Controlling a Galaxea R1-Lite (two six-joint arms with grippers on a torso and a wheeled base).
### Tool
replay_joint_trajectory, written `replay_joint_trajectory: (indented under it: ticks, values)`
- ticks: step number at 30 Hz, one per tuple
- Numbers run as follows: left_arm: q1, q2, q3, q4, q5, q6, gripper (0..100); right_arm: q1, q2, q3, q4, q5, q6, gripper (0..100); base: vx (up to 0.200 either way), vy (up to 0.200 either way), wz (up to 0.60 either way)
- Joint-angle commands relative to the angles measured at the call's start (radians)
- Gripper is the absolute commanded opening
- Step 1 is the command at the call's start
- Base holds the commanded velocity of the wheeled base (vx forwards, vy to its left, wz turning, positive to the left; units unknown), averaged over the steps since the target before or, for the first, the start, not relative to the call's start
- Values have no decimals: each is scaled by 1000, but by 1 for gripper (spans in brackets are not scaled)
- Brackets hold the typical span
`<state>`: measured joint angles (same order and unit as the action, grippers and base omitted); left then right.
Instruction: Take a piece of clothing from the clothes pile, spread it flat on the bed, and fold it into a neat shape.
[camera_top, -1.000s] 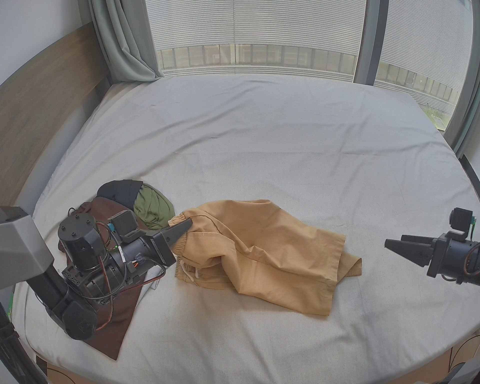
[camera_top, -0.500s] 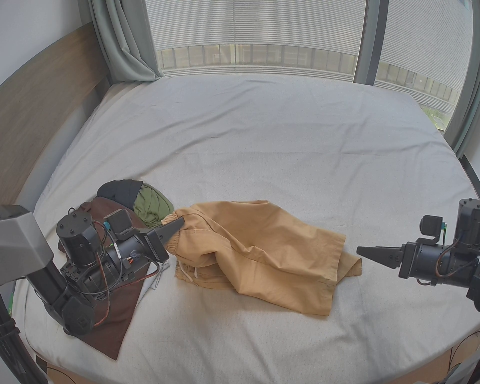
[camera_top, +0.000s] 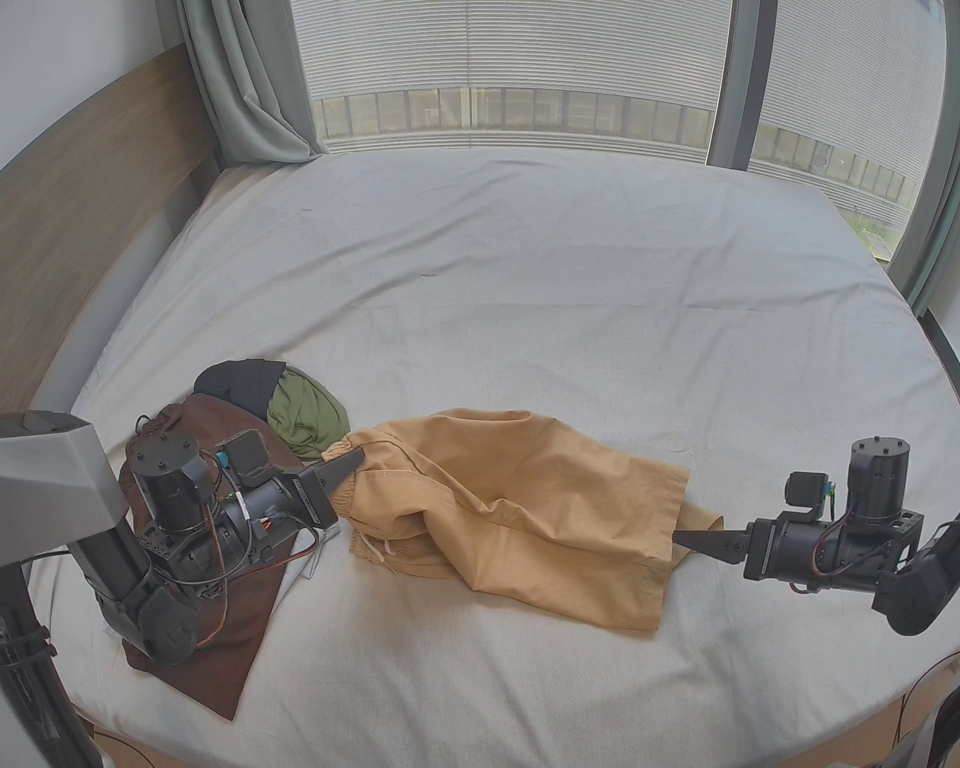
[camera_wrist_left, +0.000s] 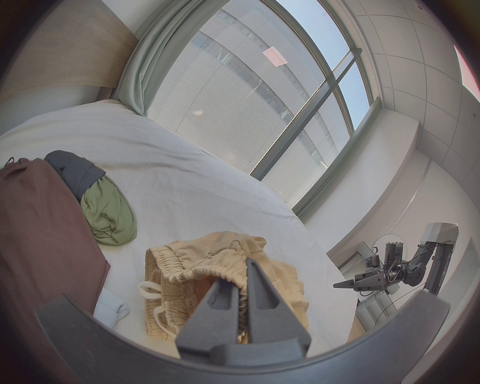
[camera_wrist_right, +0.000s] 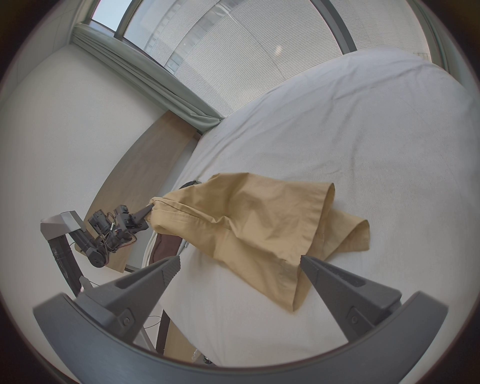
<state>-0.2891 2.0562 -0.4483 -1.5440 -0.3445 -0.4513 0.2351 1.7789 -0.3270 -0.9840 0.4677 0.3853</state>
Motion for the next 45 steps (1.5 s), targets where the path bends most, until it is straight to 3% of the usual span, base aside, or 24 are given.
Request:
replay_joint_trajectory:
  ticks: [1, 26, 35, 45]
  values:
    - [2, 15, 0, -1, -2, 0, 0, -5, 143, 11, -70, -1, 3, 100, 0, 0, 0]
    - [4, 7, -3, -1, -2, 2, 0, 6, 447, -6, -398, -6, 75, 100, 0, 0, 0]
    - [4, 7, -1, -1, -4, 2, 0, 69, 553, -37, -556, -7, 170, 100, 0, 0, 0]
    - [2, 7, -1, -1, -4, 2, 0, 93, 571, -79, -558, -9, 185, 100, 0, 0, 0]
